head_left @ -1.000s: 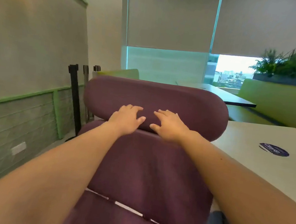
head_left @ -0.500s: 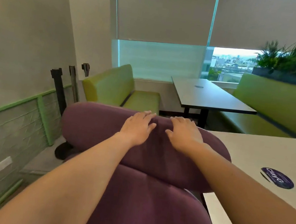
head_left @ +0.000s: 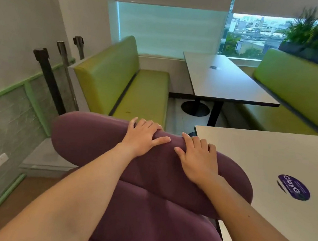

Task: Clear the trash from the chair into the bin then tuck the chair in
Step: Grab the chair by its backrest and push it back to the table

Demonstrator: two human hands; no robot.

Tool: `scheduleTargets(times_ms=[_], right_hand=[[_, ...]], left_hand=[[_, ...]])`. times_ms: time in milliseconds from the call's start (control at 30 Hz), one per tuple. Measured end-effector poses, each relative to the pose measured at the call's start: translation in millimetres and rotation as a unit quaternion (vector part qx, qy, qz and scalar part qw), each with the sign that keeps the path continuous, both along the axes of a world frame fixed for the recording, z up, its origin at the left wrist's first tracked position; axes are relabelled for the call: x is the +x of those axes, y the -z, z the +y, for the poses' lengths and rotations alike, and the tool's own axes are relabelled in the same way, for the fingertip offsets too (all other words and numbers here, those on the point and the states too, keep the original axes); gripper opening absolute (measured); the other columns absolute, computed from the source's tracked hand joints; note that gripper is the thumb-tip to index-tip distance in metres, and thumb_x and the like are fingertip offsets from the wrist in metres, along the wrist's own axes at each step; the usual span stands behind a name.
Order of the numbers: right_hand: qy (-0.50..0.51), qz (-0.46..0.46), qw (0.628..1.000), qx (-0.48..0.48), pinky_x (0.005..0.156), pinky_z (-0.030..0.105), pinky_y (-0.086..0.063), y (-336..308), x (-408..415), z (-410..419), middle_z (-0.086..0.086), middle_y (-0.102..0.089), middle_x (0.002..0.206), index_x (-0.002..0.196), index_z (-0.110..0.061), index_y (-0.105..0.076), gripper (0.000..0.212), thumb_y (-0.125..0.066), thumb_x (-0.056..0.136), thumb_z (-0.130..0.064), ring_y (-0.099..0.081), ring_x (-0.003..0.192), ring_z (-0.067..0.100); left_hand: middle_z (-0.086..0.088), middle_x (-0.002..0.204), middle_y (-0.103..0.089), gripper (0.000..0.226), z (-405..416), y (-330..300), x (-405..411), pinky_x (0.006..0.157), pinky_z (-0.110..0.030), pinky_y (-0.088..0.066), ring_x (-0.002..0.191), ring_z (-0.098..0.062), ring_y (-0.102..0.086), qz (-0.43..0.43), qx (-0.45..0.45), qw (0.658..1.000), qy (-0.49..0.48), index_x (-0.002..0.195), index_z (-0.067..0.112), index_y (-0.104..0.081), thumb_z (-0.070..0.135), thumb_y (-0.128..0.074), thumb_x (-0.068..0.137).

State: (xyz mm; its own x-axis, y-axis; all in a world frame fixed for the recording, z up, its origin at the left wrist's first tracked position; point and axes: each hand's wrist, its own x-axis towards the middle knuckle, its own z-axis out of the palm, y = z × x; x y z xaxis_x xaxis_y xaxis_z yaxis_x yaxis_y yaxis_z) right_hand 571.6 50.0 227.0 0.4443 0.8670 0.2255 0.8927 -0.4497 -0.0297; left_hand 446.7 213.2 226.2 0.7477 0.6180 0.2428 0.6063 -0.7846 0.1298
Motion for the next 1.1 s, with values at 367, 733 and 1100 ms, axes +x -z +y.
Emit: scheduleTargets(times_ms=[367, 733, 1100], right_hand=[[0.052, 0.007, 0.998, -0.021, 0.105, 0.043, -0.027, -3.5, -14.0, 33.8, 0.003, -0.041, 0.142, 0.143, -0.025, -0.032, 0.047, -0.023, 0.102, -0.047, -0.039, 0.126, 0.027], [-0.034, 0.037, 0.998, -0.022, 0.109, 0.039, -0.022, -8.9, -50.8, 142.0, -0.003, -0.043, 0.146, 0.146, -0.033, -0.032, 0.048, -0.029, 0.101, -0.050, -0.037, 0.132, 0.024], [-0.158, 0.040, 0.986, -0.027, 0.116, 0.040, -0.016, -6.3, -156.3, 257.6, -0.004, -0.040, 0.148, 0.147, -0.032, -0.031, 0.048, -0.029, 0.102, -0.048, -0.035, 0.134, 0.025]], left_hand=[[0.012, 0.112, -0.059, 0.063, 26.9, 17.2, -8.5, 0.098, -0.038, -0.018, 0.111, -0.013, -0.046, -0.084, 0.082, 0.993, 0.014, 0.107, 0.033, -0.060, 0.078, -0.022, 0.085], [0.009, 0.122, -0.055, 0.056, 108.7, 13.9, -76.2, 0.104, -0.041, -0.016, 0.121, -0.014, -0.039, -0.085, 0.020, 0.994, -0.060, 0.116, 0.034, -0.058, 0.073, -0.027, 0.089], [0.008, 0.116, -0.058, 0.059, 181.4, 17.9, -209.4, 0.099, -0.040, -0.019, 0.114, -0.016, -0.042, -0.092, 0.051, 0.976, -0.191, 0.113, 0.033, -0.062, 0.073, -0.025, 0.090]])
